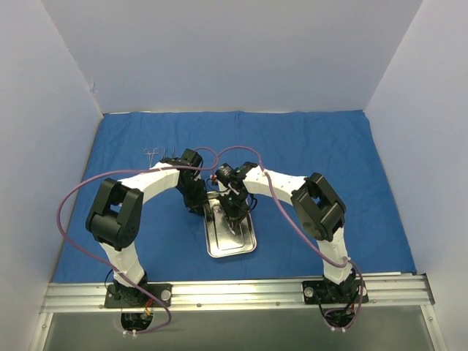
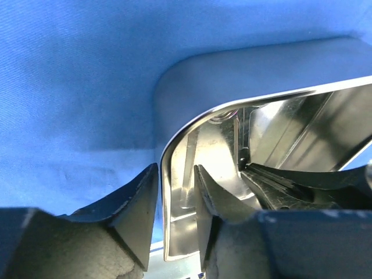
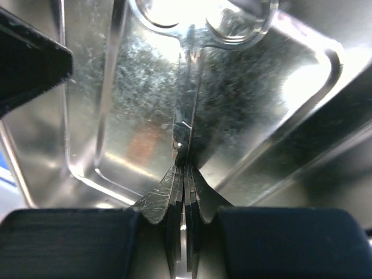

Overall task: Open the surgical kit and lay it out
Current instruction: Adjust the medical item in the container.

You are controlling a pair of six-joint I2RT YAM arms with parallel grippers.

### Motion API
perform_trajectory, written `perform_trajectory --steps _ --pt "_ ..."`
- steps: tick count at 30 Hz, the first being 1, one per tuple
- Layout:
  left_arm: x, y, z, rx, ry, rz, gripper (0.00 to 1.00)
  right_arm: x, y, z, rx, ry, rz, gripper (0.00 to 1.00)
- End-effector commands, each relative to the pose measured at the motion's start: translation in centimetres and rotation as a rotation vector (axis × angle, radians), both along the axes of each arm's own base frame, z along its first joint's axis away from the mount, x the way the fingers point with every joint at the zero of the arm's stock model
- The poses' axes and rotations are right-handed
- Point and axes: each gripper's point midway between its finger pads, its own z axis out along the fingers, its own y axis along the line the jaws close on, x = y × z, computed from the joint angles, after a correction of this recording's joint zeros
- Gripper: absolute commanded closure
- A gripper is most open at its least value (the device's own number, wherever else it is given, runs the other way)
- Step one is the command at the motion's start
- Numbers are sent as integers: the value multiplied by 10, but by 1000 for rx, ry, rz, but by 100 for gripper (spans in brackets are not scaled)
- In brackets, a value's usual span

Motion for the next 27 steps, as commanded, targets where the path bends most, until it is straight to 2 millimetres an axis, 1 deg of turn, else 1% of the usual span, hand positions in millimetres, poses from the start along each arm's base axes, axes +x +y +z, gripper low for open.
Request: perform_trajectory --steps 1,6,7,10,11,15,16,17,20,21,22,24,25,27 --pt "9 -8 22 -63 -66 0 60 -8 5 27 70 32 -47 100" --pt "8 -10 29 -80 -79 -10 58 8 4 44 86 -47 -90 100" --pt "7 -10 28 -80 -76 -13 58 10 3 48 83 -69 -98 98" --pt "6 -11 21 -87 -63 -9 59 7 3 49 74 -78 -78 74" --pt "6 -11 20 -87 -61 -12 59 9 2 48 55 -96 -75 74" --pt "4 -10 14 -81 -48 -13 65 2 6 38 16 -93 -33 71" --pt "4 -10 14 -79 -48 -17 69 -1 10 35 17 -93 -21 71" --pt "3 -10 13 -79 -44 -19 70 -1 14 36 23 -97 -16 71" --pt "3 -9 11 -78 -40 -19 78 -2 27 37 55 -110 -9 89" --pt "2 -10 10 -78 -37 -22 79 -5 31 35 69 -87 -5 97" --pt "2 -10 11 -79 -38 -21 80 -7 35 34 82 -76 -1 100" --pt "1 -9 9 -75 -31 -21 81 -13 36 29 92 -46 -7 100" --pt "1 -10 9 -76 -32 -21 82 -12 38 28 102 -48 -7 100" --pt "1 -9 10 -76 -33 -24 82 -17 34 20 91 -28 -2 100"
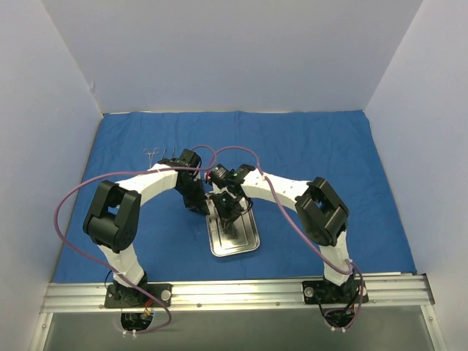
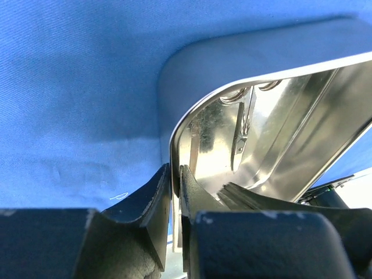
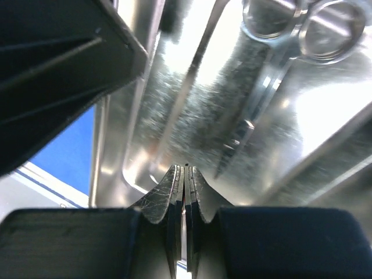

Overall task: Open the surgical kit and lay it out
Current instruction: Adjust the medical item in the container.

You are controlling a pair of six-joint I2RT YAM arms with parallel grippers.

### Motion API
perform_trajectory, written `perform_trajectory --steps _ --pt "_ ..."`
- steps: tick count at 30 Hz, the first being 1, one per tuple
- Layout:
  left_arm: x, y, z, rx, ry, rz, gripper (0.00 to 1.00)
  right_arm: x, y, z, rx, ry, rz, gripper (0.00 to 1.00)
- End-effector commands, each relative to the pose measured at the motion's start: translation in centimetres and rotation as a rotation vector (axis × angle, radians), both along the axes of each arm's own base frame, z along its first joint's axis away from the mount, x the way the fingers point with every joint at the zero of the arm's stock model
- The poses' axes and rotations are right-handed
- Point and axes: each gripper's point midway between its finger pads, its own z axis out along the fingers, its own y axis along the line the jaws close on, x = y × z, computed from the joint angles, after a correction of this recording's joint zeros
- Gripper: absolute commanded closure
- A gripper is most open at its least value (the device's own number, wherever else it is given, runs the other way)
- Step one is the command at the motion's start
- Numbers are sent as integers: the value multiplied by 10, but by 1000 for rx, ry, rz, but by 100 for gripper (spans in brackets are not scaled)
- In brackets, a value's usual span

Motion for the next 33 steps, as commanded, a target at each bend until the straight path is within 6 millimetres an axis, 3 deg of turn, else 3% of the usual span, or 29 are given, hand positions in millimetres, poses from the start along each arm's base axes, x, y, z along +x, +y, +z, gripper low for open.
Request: perform_trajectory --steps 1,3,7,12,16,21,26,33 --pt "4 -6 4 -34 -27 -22 82 -13 0 -9 6 37 32 100" --pt "4 -6 4 -32 -24 -24 83 -16 -7 -16 -15 47 37 100" --pt "4 -6 5 -33 -26 -31 86 -16 -39 -30 -130 40 33 100" --pt "2 -6 4 -34 -20 -50 90 8 -78 -32 -266 -20 -21 100" --pt "0 -5 2 -30 -14 -75 98 27 -89 -26 -321 -87 -44 100" --pt "-1 -5 1 -31 -11 -78 98 36 -79 -21 -293 -106 -32 100" --pt "-1 -6 2 -36 -11 -81 98 41 -57 6 -223 -166 27 96" --pt "0 -6 4 -38 -17 -98 98 52 -62 22 -265 -208 83 84"
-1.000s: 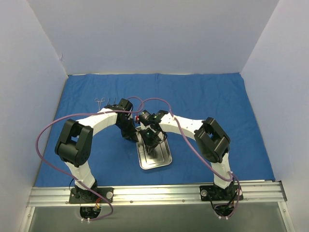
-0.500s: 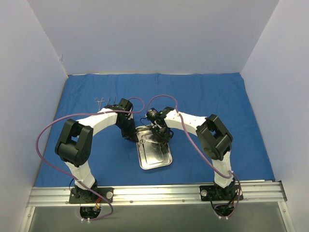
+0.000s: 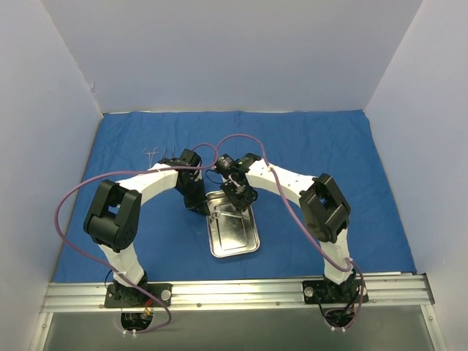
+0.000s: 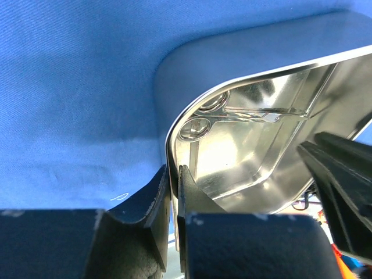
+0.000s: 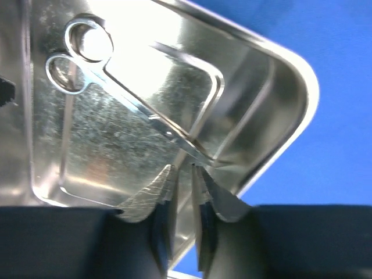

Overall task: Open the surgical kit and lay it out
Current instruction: Adjust the medical item in the container, then pick up the medical item from the container.

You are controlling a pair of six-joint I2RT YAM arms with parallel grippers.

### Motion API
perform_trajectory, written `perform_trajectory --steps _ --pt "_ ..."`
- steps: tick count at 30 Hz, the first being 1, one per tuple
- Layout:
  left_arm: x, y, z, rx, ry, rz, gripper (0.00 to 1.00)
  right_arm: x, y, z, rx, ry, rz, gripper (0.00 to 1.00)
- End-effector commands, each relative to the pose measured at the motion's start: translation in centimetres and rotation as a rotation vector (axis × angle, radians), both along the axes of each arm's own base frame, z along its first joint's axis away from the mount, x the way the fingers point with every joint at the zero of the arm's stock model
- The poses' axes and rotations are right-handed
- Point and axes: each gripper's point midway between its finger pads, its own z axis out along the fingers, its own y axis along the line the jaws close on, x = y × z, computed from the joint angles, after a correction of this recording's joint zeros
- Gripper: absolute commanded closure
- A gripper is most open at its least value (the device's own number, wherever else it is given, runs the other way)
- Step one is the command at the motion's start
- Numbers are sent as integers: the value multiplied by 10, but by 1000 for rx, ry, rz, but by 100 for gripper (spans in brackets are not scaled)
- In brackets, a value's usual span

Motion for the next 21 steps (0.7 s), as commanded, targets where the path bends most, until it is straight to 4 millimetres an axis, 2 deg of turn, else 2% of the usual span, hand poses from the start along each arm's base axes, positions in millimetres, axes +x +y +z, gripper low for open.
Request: perform_trajectory --steps 1,2,7,11,14,21 --pt "2 -3 4 -12 -7 -50 98 3 -10 18 -64 -37 69 82" --pt "1 -2 4 -9 -7 -52 98 2 -12 15 -76 -36 76 74" --pt "-2 1 2 2 -3 -78 98 -6 -8 10 -65 -76 154 59" --pt "-1 0 3 -2 -5 -92 98 -10 -8 -1 -64 -61 186 56" --pt "0 -3 4 -18 -6 -95 98 -8 -3 -5 -43 -59 189 56" --pt "-1 -4 4 -28 -9 -92 98 -11 -7 -18 -47 -34 185 57"
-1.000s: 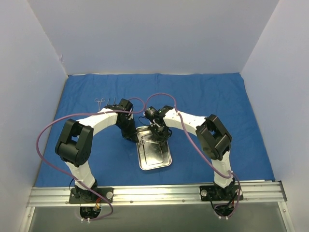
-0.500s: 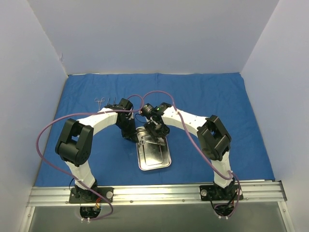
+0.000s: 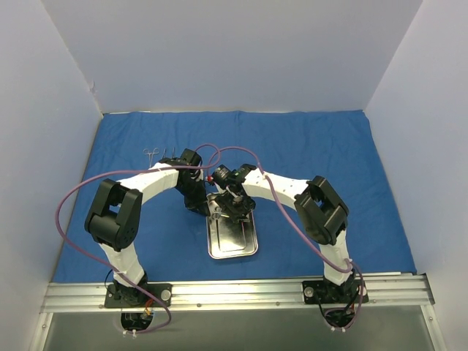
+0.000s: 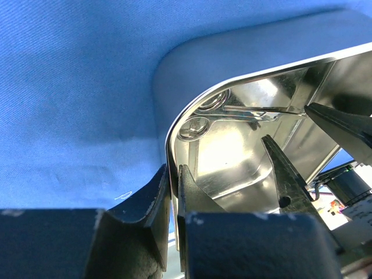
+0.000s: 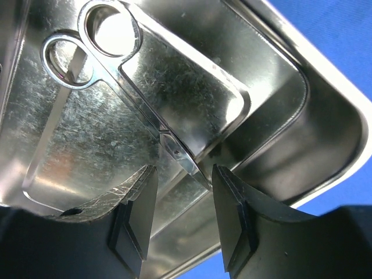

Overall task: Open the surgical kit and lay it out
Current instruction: Pick up the medical item from the container.

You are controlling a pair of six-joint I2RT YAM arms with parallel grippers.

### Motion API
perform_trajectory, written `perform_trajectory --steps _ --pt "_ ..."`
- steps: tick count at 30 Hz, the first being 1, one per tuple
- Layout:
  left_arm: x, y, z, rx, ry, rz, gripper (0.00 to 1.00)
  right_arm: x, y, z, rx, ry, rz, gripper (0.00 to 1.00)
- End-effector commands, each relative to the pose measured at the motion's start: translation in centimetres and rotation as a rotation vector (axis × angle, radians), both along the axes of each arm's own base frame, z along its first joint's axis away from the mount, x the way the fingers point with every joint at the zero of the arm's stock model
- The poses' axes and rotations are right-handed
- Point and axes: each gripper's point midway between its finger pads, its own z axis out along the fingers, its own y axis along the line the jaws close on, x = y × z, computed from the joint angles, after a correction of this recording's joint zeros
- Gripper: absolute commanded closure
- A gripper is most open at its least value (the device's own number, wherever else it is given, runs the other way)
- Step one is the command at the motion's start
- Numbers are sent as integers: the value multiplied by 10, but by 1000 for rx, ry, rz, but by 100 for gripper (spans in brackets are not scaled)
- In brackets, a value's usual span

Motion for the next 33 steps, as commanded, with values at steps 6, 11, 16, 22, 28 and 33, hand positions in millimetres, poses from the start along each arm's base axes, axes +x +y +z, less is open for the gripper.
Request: perform_trajectory --steps 6,11,16,22,28,33 --pt "2 -5 5 -28 -7 -22 98 -6 -14 -9 -41 31 13 59" --pt "3 -4 6 -25 -9 -18 98 -14 -21 -15 -49 67 -2 64" --pt "2 -4 7 -29 -9 -17 98 -27 -28 -28 -57 119 -23 79" --pt "1 -4 6 -27 -4 -16 97 -30 -32 -47 -79 140 -45 89" --pt "1 -5 8 -34 -7 -16 97 -31 -23 -42 -34 152 -60 100" --pt "4 -8 11 -58 -12 -3 90 -45 2 -5 150 235 -104 100"
